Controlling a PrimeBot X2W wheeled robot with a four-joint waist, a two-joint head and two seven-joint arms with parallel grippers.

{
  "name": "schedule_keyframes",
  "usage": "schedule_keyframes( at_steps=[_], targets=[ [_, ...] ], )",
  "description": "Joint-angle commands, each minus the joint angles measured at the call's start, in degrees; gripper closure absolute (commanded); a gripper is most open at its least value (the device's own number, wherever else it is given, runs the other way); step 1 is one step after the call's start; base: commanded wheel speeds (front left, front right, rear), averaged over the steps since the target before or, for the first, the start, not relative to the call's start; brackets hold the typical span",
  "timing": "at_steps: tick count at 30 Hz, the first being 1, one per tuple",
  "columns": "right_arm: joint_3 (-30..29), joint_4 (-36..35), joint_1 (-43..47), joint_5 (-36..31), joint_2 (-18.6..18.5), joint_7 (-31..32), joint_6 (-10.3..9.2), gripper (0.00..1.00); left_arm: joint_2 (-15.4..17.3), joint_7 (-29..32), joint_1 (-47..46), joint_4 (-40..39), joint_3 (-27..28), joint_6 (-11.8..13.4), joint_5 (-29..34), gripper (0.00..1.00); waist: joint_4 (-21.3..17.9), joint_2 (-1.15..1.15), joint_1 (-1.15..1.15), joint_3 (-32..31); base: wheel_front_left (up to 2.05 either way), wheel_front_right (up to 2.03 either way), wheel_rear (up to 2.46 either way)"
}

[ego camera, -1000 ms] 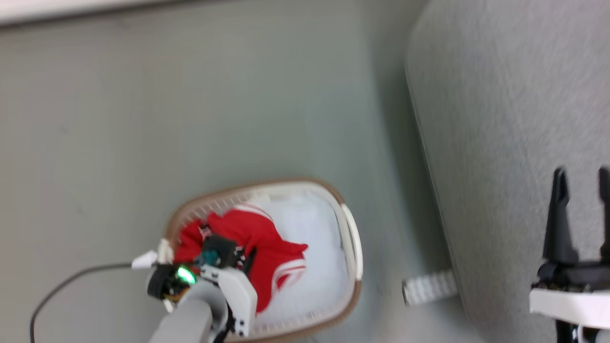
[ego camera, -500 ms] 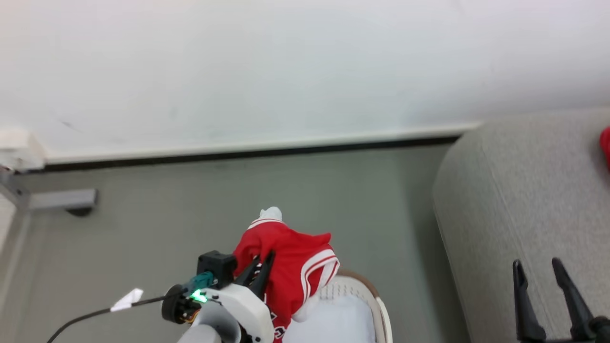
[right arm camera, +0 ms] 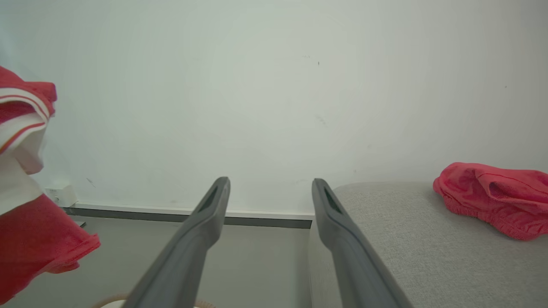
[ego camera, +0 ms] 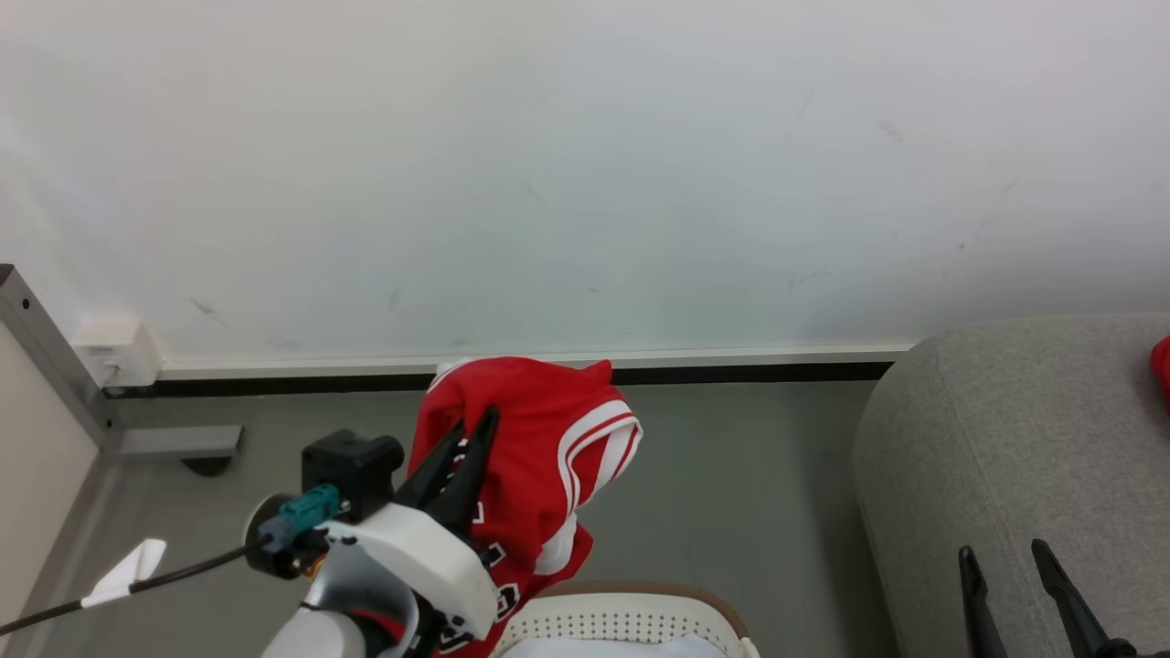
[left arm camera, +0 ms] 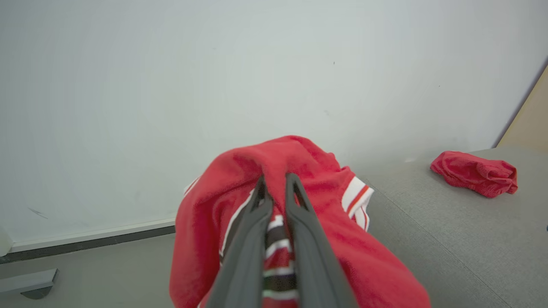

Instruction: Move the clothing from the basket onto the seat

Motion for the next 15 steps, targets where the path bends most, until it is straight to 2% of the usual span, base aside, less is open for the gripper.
schedule_keyframes(
  at_steps=[1, 7, 15],
  targets=[
    [0.5, 0.1, 0.6, -0.3, 0.2, 0.0, -0.15, 0.0, 0.5, 0.6, 0.6, -1.3, 0.1, 0.4, 0.0, 1.0, -0.3, 0.0, 0.01, -0.1, 0.0, 0.0, 0.0],
    [4.6, 0.4, 0.4, -1.0, 0.4, 0.0, -0.15, 0.0, 0.8, 1.8, 0.7, -4.2, 0.1, 1.2, 0.1, 1.0, -1.0, 0.0, 0.01, 0.2, 0.0, 0.0, 0.0],
    [20.2, 2.0, -2.1, -0.5, 0.5, 0.0, -0.15, 0.0, -1.1, 1.9, -1.9, -4.6, -1.5, 1.6, 0.8, 1.0, -1.4, 0.0, 0.01, 0.3, 0.0, 0.0, 0.0]
  ],
)
